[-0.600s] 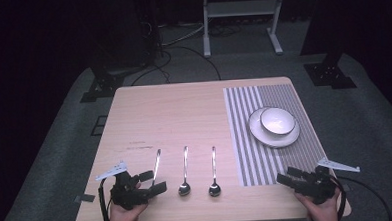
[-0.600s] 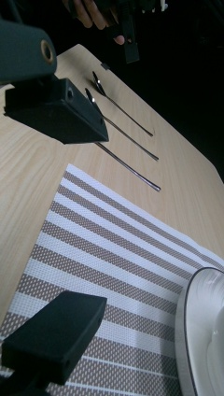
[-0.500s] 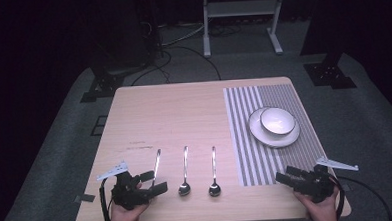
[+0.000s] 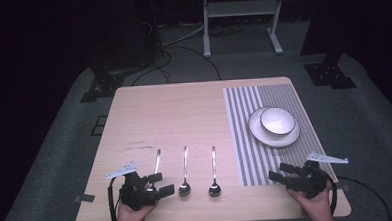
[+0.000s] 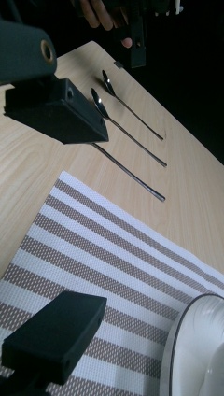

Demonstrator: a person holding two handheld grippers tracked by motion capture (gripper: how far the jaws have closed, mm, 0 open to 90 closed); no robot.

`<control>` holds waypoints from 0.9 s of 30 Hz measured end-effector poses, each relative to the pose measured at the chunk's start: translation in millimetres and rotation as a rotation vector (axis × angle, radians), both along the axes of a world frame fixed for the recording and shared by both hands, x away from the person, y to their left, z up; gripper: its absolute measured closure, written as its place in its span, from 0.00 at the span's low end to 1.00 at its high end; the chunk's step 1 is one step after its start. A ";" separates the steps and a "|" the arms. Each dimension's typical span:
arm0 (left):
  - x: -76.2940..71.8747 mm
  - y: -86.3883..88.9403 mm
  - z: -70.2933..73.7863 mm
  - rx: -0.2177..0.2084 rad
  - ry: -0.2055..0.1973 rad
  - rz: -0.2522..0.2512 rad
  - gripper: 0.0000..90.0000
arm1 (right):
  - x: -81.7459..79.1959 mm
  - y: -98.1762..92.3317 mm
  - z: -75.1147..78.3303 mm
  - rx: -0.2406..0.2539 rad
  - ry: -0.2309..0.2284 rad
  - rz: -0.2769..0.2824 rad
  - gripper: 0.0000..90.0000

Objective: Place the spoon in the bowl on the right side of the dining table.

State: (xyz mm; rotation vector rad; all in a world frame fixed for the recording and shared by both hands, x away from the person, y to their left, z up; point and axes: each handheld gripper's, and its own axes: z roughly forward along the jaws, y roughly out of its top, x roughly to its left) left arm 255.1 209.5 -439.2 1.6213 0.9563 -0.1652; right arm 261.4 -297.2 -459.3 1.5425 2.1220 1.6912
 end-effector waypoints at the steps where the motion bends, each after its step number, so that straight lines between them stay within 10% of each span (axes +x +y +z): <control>1: 0.1 -1.0 -0.4 -0.002 0.002 -0.002 0.00 | 1.0 1.5 0.8 -0.002 0.001 0.004 0.18; 27: 4.5 -27.1 -17.6 -0.036 0.109 -0.132 0.02 | 23.3 52.9 10.7 -0.042 0.004 0.128 0.18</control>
